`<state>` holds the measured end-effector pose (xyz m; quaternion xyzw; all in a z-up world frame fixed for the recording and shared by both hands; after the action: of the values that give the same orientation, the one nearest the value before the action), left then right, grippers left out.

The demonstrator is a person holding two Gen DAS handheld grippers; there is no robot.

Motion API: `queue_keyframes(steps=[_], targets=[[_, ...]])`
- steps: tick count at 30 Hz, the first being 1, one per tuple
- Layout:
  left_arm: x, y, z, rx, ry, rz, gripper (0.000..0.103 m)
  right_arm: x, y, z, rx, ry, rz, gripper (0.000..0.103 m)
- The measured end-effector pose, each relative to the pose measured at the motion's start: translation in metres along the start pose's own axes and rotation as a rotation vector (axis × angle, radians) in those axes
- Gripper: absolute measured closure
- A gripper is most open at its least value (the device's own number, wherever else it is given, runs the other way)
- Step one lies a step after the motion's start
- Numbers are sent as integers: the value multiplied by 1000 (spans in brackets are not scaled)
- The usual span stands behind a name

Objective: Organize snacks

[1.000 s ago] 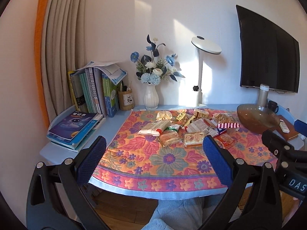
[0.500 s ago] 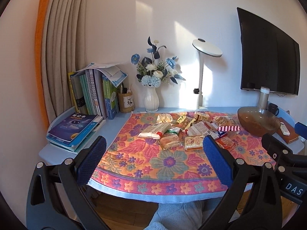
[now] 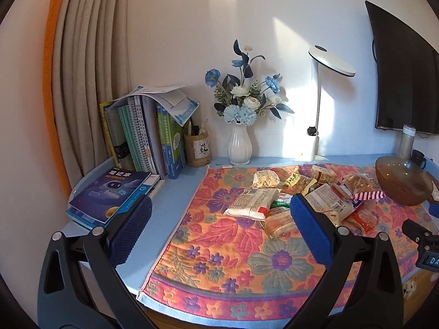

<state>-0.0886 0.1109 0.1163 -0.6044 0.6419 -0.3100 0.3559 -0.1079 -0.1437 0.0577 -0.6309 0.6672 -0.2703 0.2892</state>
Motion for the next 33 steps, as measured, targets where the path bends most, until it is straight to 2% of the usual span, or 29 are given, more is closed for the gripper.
queue_keyframes(steps=[7, 19, 25, 29, 33], targets=[[6, 2, 21, -54, 28, 8, 3, -5, -1, 24, -55, 76, -53, 5], [15, 9, 21, -105, 49, 16, 3, -3, 5, 15, -60, 77, -66, 5], [23, 12, 40, -150, 91, 8, 3, 1, 6, 32, -95, 89, -71, 5], [26, 12, 56, -177, 96, 4, 3, 6, 6, 47, -121, 119, -73, 5], [27, 10, 66, -190, 89, 16, 3, 6, 3, 57, -135, 114, -81, 5]])
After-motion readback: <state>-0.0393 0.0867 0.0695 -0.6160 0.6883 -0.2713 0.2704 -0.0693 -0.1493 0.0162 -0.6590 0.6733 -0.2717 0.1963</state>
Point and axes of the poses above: each gripper's, at about its wrist camera, not at the fingertips, and z roughly the way its jaws point, x to its right, y to its underside, the point moved 8 cm from there along z, roughly the way its jaws point, and after that the axes turned 12 degrees about -x, right-handed, at the moved point
